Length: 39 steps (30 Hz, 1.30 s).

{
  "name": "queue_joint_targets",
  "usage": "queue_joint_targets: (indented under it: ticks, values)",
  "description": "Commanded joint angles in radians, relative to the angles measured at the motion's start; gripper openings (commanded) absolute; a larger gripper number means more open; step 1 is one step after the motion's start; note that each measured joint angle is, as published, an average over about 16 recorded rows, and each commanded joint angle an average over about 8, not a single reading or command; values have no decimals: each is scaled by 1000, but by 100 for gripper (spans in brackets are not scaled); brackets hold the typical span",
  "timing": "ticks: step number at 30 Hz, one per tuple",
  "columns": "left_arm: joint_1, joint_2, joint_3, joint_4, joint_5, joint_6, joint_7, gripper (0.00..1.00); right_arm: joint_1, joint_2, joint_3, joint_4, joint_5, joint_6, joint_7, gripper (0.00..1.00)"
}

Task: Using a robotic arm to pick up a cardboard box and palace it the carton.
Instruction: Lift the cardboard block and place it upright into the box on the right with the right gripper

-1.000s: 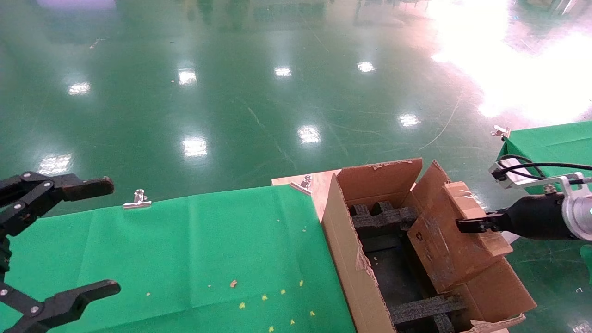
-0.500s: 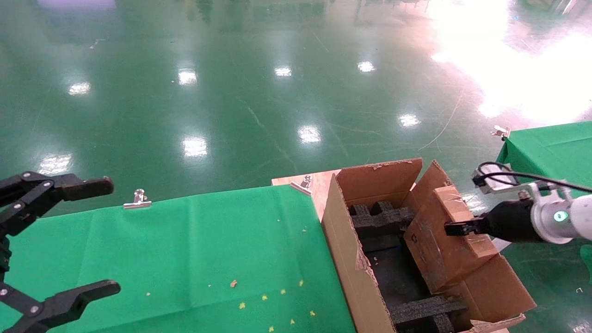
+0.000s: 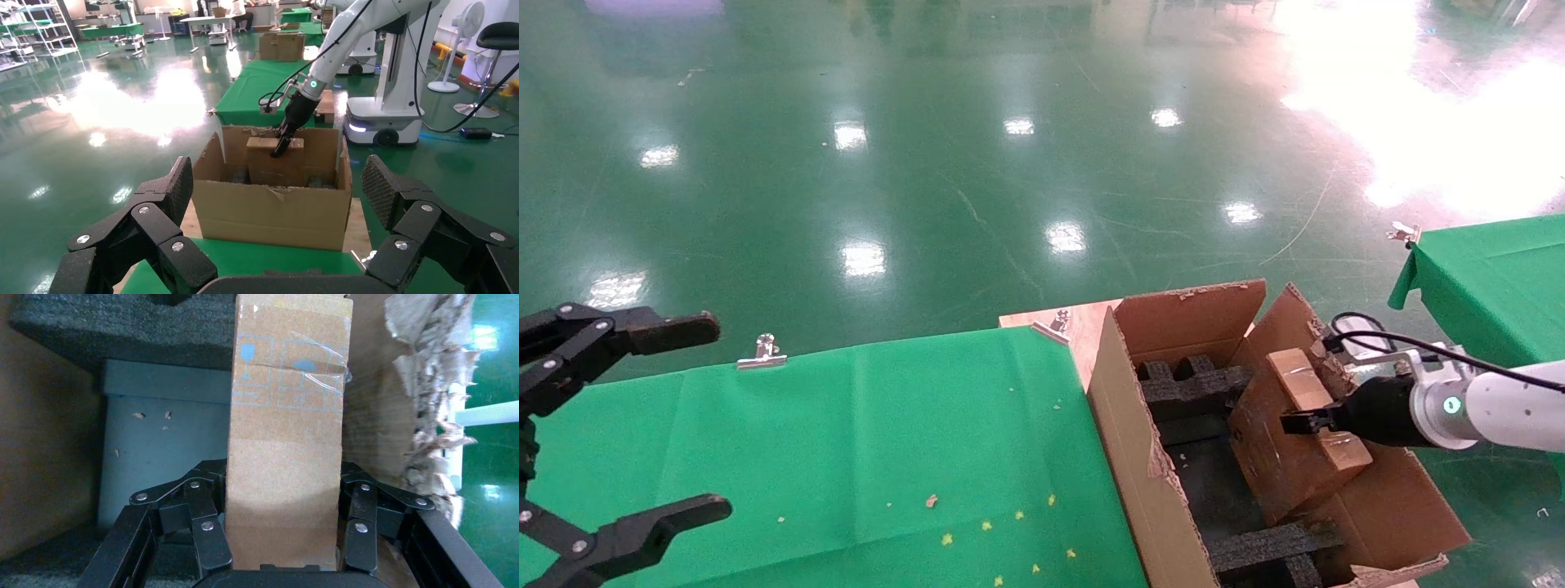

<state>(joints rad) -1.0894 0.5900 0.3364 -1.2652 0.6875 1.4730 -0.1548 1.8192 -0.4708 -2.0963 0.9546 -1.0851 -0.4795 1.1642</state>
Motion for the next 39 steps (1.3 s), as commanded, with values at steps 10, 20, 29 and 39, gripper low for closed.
queue_joint_targets:
  ticks: [10, 20, 29, 39]
  values:
    - [0, 0, 0, 0, 0, 0, 0, 100, -105, -60, 41, -94, 90, 5, -74, 0]
    - [0, 0, 0, 0, 0, 0, 0, 100, -172, -92, 81, -172, 160, -29, -146, 0]
    - [0, 0, 0, 0, 0, 0, 0, 100, -214, -112, 111, -227, 208, -59, -198, 1]
    - [0, 0, 0, 0, 0, 0, 0, 100, -231, -120, 127, -255, 229, -73, -222, 100]
